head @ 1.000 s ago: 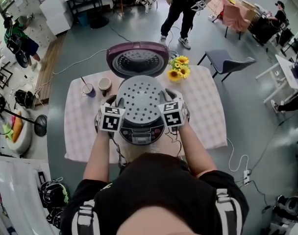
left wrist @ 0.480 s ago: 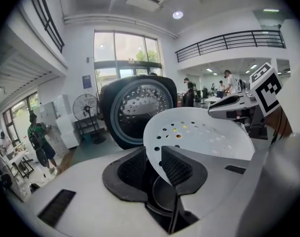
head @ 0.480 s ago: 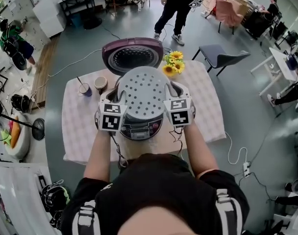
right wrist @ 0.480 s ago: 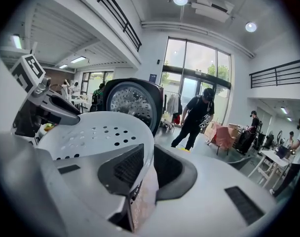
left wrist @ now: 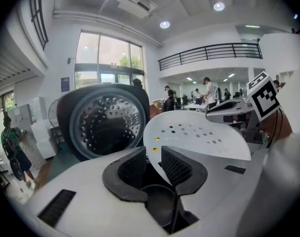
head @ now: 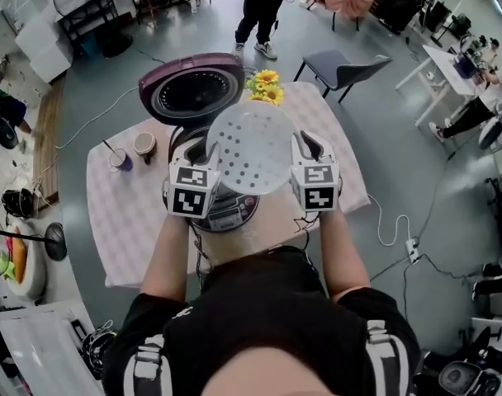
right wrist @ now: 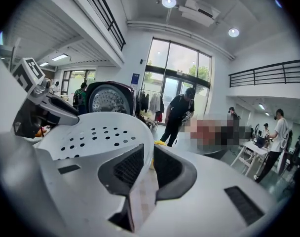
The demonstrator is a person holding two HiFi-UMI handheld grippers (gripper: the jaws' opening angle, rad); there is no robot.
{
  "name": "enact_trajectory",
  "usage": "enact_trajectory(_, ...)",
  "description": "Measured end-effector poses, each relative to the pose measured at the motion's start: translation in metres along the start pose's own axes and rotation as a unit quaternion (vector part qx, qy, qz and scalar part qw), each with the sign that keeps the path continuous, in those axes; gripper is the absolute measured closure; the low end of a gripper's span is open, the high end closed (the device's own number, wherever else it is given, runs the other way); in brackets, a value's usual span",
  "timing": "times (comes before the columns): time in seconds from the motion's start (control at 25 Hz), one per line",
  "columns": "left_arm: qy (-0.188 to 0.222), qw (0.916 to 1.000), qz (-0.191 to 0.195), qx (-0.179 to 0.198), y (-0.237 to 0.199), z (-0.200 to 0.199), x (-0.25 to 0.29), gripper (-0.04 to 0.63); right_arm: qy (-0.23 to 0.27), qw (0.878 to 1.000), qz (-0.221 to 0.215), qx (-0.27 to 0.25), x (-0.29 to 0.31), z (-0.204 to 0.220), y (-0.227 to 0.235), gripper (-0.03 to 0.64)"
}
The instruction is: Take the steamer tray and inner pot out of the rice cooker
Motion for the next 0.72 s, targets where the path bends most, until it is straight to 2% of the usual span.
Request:
enact_trajectory(0.16,0.0,0.9997,0.022,0.012,0.021,-0.018,0.023,0.5,-0.005,1.0,0.022,0.013,-0.006,0.008,0.034,0.555)
enact_trajectory(0.32,-0.007,0.9994,0.029,0.018,0.042,-0.036,0.048,0.5,-0.005,0.999,0.028,0.023,-0.001,0.016,0.07,0.557)
enact_trajectory(0.72,-0.019,0.9997,0.002,0.014,0.089,-0.073,0.119,0.5,0.001,1.0,0.002,0.026,0.035,0.036,0.158,0.557)
Point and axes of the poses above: the fingertips, and each gripper's own axes: x forward along the fingers, y to its right, z out of its underside, the point moved 10 cm from there along -x, backward along the fingers, and after that the axes turned 12 degrees about z, right-handed, at the moved point
